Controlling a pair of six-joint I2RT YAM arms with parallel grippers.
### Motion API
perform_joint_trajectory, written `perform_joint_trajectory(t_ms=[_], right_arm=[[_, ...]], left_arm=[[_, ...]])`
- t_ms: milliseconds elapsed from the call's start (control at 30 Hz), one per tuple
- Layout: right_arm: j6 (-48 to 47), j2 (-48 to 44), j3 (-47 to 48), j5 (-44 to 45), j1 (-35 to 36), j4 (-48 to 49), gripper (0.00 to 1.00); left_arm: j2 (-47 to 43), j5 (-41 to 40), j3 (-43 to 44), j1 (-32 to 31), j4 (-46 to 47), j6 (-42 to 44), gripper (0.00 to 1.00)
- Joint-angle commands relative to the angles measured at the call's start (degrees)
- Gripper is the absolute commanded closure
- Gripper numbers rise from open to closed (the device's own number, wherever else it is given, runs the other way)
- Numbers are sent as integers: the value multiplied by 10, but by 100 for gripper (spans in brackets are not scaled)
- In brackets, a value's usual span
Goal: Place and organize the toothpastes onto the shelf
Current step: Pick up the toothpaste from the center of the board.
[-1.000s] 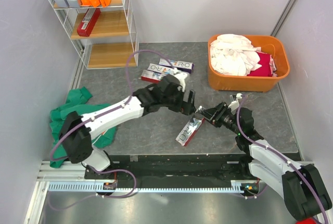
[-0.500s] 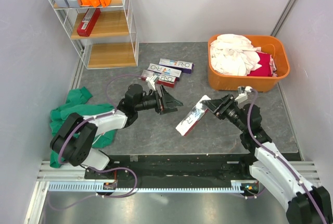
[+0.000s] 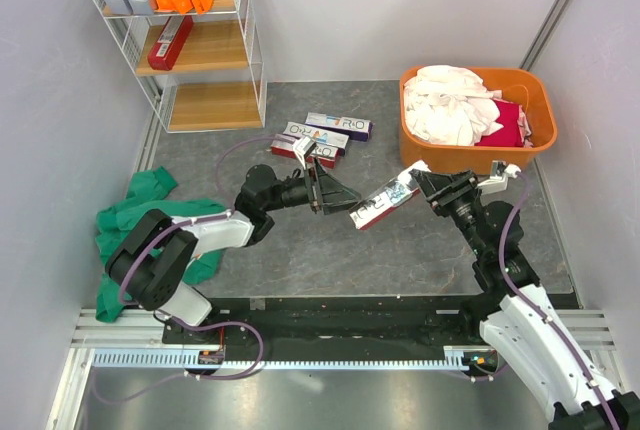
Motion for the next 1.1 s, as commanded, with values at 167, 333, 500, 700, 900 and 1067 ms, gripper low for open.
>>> perform_joint_trajectory(t_ms=[167,333,500,700,900,1067], right_arm=[[16,-25,51,62,0,16,74],[20,-33,55,66,-1,15,74],[21,-35,61,68,0,14,74],[22,-35,64,67,0,10,73],[27,-37,60,68,1,10,73],[28,-37,59,65,1,9,72]], left_arm=[[17,6,34,-18,-14,7,4],[46,9,34,-26,4,-8,7],[72,15,40,-41,41,-26,11],[93,0,26,-52,162,-59,24],[99,-21,25,-64,206,-59,32],[100,-31,26,-65,220,-59,44]])
